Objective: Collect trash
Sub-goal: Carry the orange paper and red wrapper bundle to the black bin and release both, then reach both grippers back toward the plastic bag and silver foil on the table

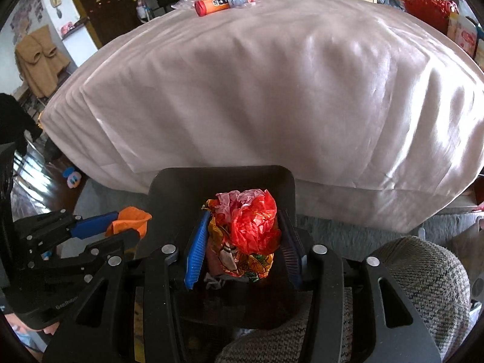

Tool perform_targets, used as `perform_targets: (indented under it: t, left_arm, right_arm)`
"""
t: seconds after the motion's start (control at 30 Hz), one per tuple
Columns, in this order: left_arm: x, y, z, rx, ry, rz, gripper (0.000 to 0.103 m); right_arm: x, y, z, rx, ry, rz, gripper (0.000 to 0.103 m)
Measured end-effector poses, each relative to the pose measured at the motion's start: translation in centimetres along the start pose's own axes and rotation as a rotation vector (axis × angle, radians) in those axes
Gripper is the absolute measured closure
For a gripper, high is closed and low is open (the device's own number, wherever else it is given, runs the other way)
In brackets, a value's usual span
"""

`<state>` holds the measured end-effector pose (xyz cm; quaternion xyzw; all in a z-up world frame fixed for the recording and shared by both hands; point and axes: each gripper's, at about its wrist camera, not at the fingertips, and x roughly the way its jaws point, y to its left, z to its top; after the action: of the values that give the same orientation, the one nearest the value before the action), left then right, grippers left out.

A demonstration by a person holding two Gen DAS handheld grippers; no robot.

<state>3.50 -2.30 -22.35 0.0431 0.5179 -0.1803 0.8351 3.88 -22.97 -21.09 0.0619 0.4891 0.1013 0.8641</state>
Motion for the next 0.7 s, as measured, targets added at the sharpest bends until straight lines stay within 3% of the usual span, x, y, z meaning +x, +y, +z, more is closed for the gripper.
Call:
perform_targets:
  t: [0.1, 0.23, 0.37, 0.53, 0.7]
  left_arm:
    - [0.2, -0.1, 0.0, 0.009, 0.012, -0.009, 0.063]
    - [0.2, -0.2, 0.1, 0.016, 0.012, -0.001, 0.052]
    - [-0.2, 0.0, 0.3, 0.017, 0.005, 0.015, 0.036]
    - [-1.0, 0.5, 0.5, 0.019, -0.014, 0.045, 0.025]
    - [-1.9, 1.3, 0.9, 0.016, -0.036, 0.069, 0.017]
  right_arm:
    - [0.1, 0.1, 0.4, 0.009, 0.005, 0.012, 0.049]
    - [0.0, -0.1, 0.5, 0.017, -0.004, -0.012, 0.028]
    - [-0.1, -1.0, 0.7, 0.040, -0.008, -0.024, 0.022]
    - [-0.5, -1.8, 0.9, 0.058, -0.013, -0.033, 0.013]
    - [-1.5, -2.4, 1.7, 0.069, -0.029, -0.034, 0.012]
